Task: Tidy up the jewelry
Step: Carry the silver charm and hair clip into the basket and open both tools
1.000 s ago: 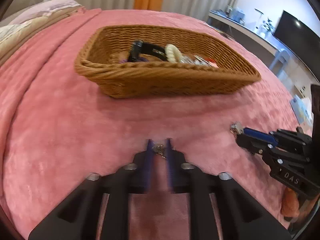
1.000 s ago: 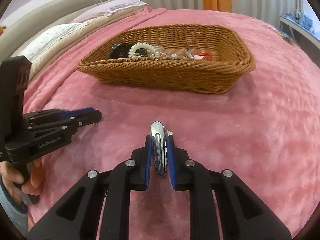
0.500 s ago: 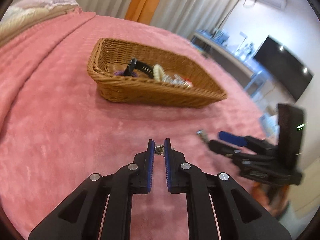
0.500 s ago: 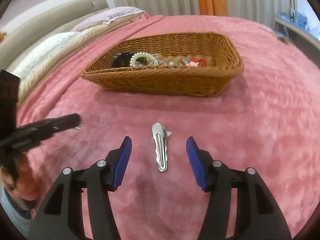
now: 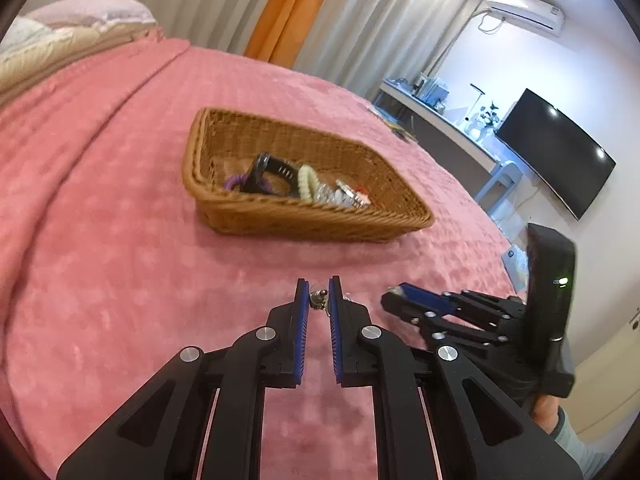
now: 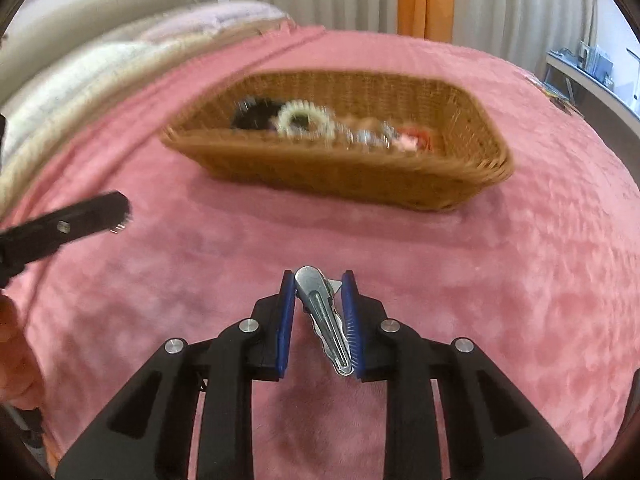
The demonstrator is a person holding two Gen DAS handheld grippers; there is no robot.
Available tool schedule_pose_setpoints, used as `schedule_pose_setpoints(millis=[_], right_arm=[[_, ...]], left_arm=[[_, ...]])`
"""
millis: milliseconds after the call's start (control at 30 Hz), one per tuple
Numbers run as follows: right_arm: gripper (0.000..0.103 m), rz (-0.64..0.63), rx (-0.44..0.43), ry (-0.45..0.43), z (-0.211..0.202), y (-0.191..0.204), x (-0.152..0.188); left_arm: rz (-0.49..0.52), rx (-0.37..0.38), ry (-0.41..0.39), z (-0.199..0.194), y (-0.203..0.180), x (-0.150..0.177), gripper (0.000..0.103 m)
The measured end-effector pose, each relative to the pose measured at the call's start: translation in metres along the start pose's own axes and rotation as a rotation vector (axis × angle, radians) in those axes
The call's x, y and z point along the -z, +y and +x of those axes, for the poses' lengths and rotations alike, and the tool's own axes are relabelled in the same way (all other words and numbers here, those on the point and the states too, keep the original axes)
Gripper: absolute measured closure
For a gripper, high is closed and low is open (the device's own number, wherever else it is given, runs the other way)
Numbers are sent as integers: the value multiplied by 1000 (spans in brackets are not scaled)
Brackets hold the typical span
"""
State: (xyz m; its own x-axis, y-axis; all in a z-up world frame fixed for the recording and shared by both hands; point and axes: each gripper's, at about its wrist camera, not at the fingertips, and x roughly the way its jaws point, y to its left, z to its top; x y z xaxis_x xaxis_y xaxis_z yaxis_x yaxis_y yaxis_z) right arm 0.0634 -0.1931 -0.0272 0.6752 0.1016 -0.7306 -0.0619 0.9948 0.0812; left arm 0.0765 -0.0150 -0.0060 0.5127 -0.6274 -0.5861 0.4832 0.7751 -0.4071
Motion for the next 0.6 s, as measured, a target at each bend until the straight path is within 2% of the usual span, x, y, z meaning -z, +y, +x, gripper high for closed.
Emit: schedule_pose_setpoints(millis=[133,333,467,600], right_arm=[[82,10,1,-85,-33,-2,-21],[82,1,21,-228,-76,-7,-74],[82,2,32,-270,-75,-15,-109],[82,27,18,-242,-48,-27,-138]], left_arm=[[48,-8,-49,-18,-15,-18,95],[121,-14,-126,-34,-39,-61,95],[172,-32,-163,-27,-53,-92,95],[171,-42,-169,0,-55,-119,95]])
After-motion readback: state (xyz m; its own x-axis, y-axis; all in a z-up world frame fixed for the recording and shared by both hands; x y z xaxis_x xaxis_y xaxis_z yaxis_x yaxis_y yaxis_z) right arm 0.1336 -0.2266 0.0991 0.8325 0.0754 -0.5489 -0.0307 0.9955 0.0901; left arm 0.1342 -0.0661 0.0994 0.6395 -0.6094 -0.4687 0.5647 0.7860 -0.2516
